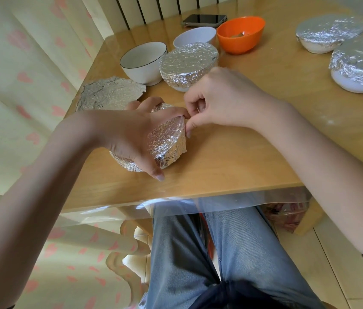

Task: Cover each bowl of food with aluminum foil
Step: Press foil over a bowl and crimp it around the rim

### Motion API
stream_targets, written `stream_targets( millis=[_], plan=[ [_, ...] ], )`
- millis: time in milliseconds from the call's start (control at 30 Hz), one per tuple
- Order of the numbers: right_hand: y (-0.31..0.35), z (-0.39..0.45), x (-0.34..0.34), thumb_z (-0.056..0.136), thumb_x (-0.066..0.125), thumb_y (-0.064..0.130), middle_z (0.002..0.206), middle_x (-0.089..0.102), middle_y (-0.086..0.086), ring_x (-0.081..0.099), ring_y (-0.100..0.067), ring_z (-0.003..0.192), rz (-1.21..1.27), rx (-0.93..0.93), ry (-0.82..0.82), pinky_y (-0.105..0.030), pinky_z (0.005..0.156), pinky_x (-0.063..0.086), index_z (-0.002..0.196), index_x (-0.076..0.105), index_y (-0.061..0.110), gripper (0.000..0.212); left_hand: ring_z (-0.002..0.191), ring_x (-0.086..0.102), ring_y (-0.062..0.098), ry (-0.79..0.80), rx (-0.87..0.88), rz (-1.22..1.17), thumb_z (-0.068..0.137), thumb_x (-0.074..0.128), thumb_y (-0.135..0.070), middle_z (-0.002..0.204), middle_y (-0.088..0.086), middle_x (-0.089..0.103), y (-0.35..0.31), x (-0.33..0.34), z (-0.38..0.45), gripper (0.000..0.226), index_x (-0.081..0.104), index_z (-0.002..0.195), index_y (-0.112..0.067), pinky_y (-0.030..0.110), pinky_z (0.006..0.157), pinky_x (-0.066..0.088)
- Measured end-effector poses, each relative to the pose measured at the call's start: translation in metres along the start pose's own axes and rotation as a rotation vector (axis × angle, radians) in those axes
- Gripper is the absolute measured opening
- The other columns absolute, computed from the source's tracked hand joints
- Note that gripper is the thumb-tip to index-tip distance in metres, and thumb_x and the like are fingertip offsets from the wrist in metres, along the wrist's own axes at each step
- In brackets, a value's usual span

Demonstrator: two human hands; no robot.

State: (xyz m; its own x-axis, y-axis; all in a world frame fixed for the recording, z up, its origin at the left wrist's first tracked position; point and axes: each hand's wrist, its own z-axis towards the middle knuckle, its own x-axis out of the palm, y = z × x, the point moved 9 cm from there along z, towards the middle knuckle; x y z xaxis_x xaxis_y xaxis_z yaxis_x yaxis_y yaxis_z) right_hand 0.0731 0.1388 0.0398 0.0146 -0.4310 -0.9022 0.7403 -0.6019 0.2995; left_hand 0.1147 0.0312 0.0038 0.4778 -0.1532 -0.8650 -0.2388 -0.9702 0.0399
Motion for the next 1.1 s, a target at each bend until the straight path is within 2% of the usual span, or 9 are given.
stream_targets(
  millis=[133, 233, 333, 500, 700, 833, 900, 1000, 1100],
  plan=[
    [-0.008, -0.034, 0.019, 0.061, 0.071, 0.065, 0.062, 0.057, 0.015, 0.048, 0.003, 0.061, 0.120, 0.167, 0.068, -0.022, 0.056, 0.036, 0.084, 0.065, 0.031, 0.041, 0.141, 0.015, 0.025, -0.027, 0.003, -0.019, 0.048, 0.087, -0.058, 0.149, -0.015, 0.008, 0.000, -0.002, 0.000, 0.113, 0.006, 0.125, -0.070, 0.051, 0.105, 0.035],
    [0.003, -0.045, 0.035, 0.057, 0.064, 0.076, 0.068, 0.060, 0.015, 0.049, 0.002, 0.063, 0.159, 0.219, 0.076, -0.026, 0.060, 0.041, 0.088, 0.060, 0.033, 0.053, 0.141, 0.016, 0.025, -0.022, 0.002, -0.015, 0.048, 0.087, -0.059, 0.149, -0.015, 0.007, 0.001, -0.003, 0.001, 0.116, 0.005, 0.129, -0.068, 0.051, 0.105, 0.035],
    [0.003, -0.040, 0.038, 0.065, 0.070, 0.066, 0.068, 0.058, 0.013, 0.048, -0.002, 0.063, 0.156, 0.230, 0.002, -0.026, 0.057, 0.038, 0.080, 0.061, 0.028, 0.041, 0.142, 0.013, 0.023, -0.013, 0.017, -0.005, 0.050, 0.089, -0.055, 0.150, -0.017, 0.005, 0.000, -0.002, 0.000, 0.117, 0.004, 0.129, -0.068, 0.047, 0.105, 0.034],
    [0.000, -0.031, 0.039, 0.059, 0.080, 0.055, 0.061, 0.054, 0.014, 0.047, -0.003, 0.059, 0.251, 0.192, -0.024, -0.026, 0.054, 0.033, 0.067, 0.064, 0.024, 0.036, 0.143, 0.009, 0.020, -0.009, 0.026, -0.013, 0.050, 0.090, -0.054, 0.149, -0.021, 0.001, 0.001, 0.001, -0.001, 0.116, 0.002, 0.124, -0.071, 0.049, 0.106, 0.035],
    [0.000, -0.017, 0.029, 0.055, 0.073, 0.066, 0.062, 0.059, 0.007, 0.050, -0.011, 0.065, 0.041, 0.094, -0.051, -0.029, 0.060, 0.037, 0.064, 0.063, 0.018, 0.050, 0.142, 0.010, 0.020, -0.031, 0.021, -0.013, 0.047, 0.090, -0.054, 0.148, -0.020, 0.003, 0.003, 0.002, 0.002, 0.118, 0.004, 0.126, -0.071, 0.048, 0.105, 0.036],
    [-0.007, -0.018, 0.042, 0.052, 0.080, 0.058, 0.056, 0.056, 0.012, 0.049, -0.004, 0.056, 0.384, 0.094, 0.077, -0.029, 0.058, 0.041, 0.062, 0.064, 0.023, 0.040, 0.142, 0.011, 0.021, -0.019, 0.016, 0.001, 0.046, 0.088, -0.056, 0.149, -0.019, 0.002, 0.002, 0.001, 0.001, 0.117, 0.002, 0.123, -0.072, 0.050, 0.105, 0.036],
    [-0.012, -0.017, 0.045, 0.050, 0.080, 0.057, 0.056, 0.057, 0.008, 0.048, -0.004, 0.056, 0.541, 0.104, 0.062, -0.032, 0.059, 0.045, 0.063, 0.065, 0.019, 0.042, 0.143, 0.010, 0.023, -0.015, 0.010, 0.008, 0.047, 0.088, -0.056, 0.151, -0.019, 0.000, 0.003, 0.001, 0.001, 0.117, 0.002, 0.124, -0.072, 0.052, 0.105, 0.036],
    [-0.016, -0.012, 0.043, 0.053, 0.081, 0.053, 0.056, 0.057, -0.003, 0.043, -0.009, 0.054, 0.515, 0.124, 0.005, -0.035, 0.055, 0.042, 0.060, 0.063, 0.013, 0.044, 0.143, 0.011, 0.023, -0.018, 0.014, 0.005, 0.047, 0.088, -0.055, 0.151, -0.019, 0.000, 0.002, 0.001, 0.001, 0.116, 0.003, 0.125, -0.071, 0.051, 0.105, 0.035],
    [-0.017, -0.007, 0.041, 0.050, 0.080, 0.057, 0.051, 0.050, 0.001, 0.038, -0.009, 0.051, 0.439, 0.141, 0.023, -0.029, 0.053, 0.033, 0.058, 0.062, 0.011, 0.050, 0.141, 0.013, 0.023, -0.027, 0.016, -0.009, 0.048, 0.090, -0.052, 0.148, -0.019, 0.004, 0.001, 0.000, 0.000, 0.114, 0.007, 0.125, -0.071, 0.049, 0.104, 0.035]
  ],
)
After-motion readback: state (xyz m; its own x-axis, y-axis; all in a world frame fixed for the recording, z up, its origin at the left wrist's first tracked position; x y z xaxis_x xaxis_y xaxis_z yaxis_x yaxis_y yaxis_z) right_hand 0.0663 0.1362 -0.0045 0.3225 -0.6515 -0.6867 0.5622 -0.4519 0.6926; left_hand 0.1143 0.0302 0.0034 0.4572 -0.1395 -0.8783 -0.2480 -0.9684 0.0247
